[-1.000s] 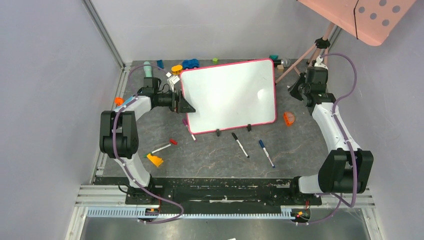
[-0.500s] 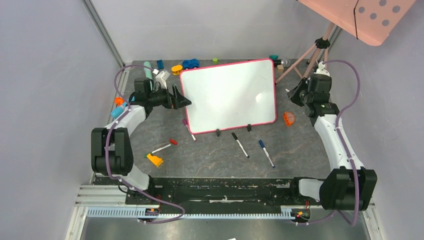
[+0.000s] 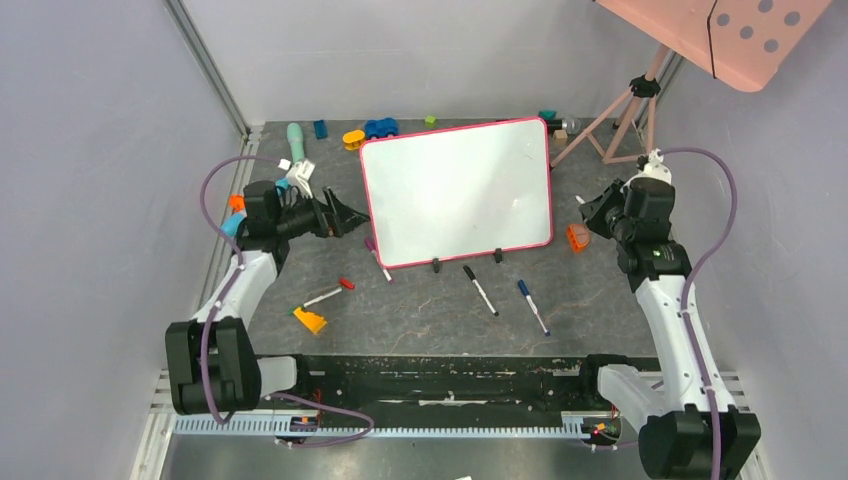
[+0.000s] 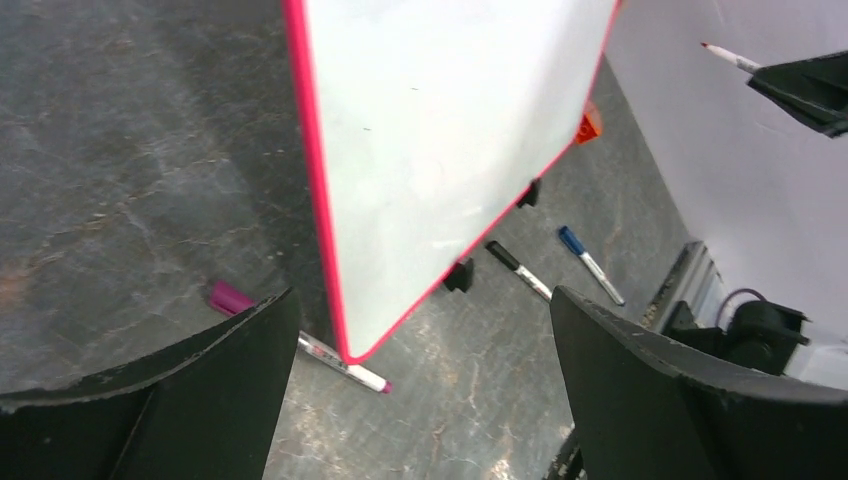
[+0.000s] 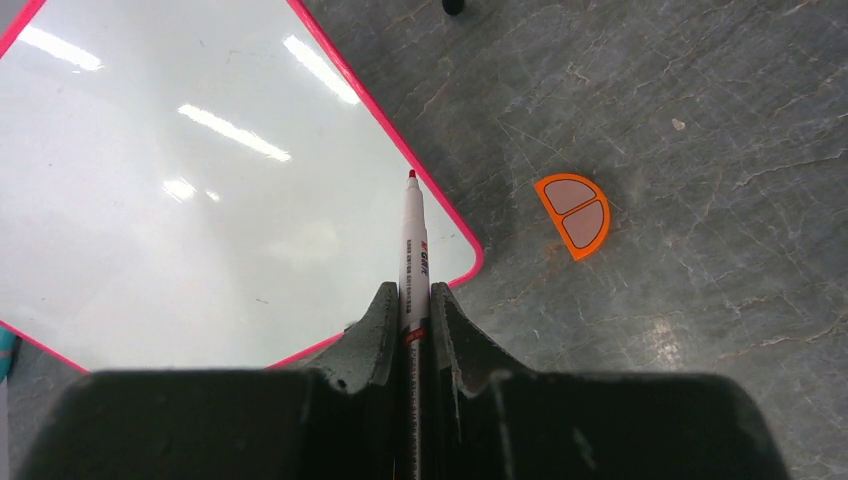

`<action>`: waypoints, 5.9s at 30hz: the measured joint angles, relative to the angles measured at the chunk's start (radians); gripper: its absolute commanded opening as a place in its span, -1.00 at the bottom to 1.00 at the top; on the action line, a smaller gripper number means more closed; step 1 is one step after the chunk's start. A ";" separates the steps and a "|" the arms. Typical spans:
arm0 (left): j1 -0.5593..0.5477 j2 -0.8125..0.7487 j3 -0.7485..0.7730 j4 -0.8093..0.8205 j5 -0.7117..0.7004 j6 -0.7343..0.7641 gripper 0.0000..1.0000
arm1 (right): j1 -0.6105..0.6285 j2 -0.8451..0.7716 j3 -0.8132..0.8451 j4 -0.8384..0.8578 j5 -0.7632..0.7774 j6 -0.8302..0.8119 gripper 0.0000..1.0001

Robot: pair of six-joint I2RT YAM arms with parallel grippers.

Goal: Write a sentence on the whiteboard
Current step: Move the whiteboard to the center of the board.

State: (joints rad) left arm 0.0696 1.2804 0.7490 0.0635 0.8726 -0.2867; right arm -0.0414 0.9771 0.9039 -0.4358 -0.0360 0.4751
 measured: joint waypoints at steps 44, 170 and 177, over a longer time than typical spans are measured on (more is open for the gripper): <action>0.000 0.088 -0.171 0.496 -0.020 -0.405 0.97 | 0.018 0.347 0.318 0.001 0.159 -0.183 -1.00; -0.106 0.749 -0.079 1.436 0.452 -0.647 -0.96 | 0.064 0.343 -0.077 0.047 -0.028 -0.341 -1.00; -0.123 0.740 -0.087 1.437 0.465 -0.645 -0.51 | 0.067 0.298 -0.110 0.030 0.005 -0.336 -1.00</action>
State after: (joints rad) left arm -0.0532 2.0209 0.6617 1.5002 1.3373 -0.9314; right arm 0.0254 1.2747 0.7940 -0.4061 -0.0307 0.1387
